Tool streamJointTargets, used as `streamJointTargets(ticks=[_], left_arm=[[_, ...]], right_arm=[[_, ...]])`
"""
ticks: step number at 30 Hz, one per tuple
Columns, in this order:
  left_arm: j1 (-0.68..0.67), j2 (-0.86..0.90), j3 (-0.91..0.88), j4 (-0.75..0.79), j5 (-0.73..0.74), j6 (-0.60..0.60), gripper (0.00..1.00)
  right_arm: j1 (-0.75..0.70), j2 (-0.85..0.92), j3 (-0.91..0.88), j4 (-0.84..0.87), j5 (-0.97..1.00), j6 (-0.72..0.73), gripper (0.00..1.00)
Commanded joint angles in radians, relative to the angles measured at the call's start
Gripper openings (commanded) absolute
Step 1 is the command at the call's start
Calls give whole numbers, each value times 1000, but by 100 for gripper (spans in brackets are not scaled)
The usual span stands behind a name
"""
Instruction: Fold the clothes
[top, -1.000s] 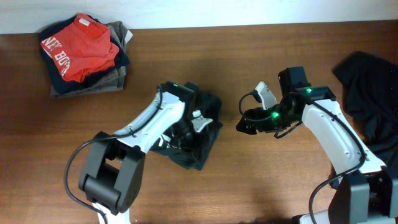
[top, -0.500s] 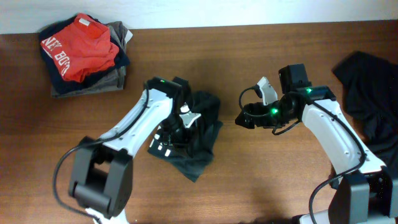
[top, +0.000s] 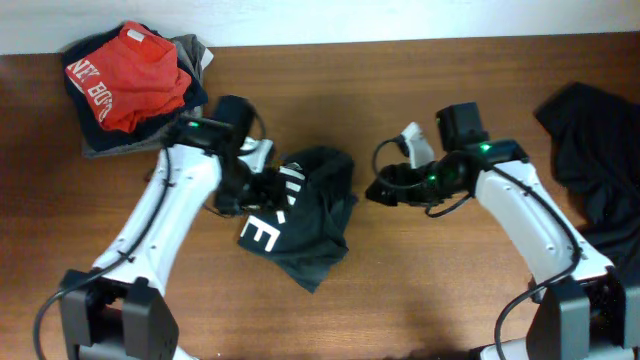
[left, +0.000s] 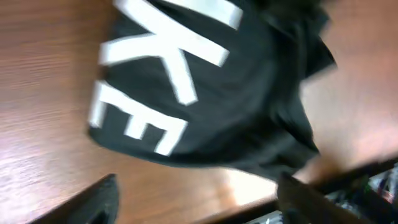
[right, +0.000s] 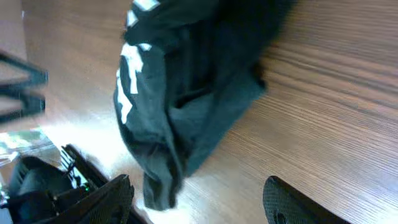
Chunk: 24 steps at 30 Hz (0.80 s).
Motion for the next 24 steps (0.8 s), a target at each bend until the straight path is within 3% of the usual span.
streamJointTargets(ticks=[1,7,17,20,24], left_arm=[[79,-13,10,20,-46,-37,92],[107,-13,9,6,-119,-41,95],[107,-13,8,-10,-151,-41,95],[107,-13,8,-8,-162,-41,96],[107,-13,8,-8,-184,-41,96]], right_arm=[[117,3,-4,51,109,97,71],[251,48,-4,129,306,222,62],[282,238,-3,195,312,293,50],[282,254,-3,195,314,293,39],[268,253,-2,190,320,312,14]])
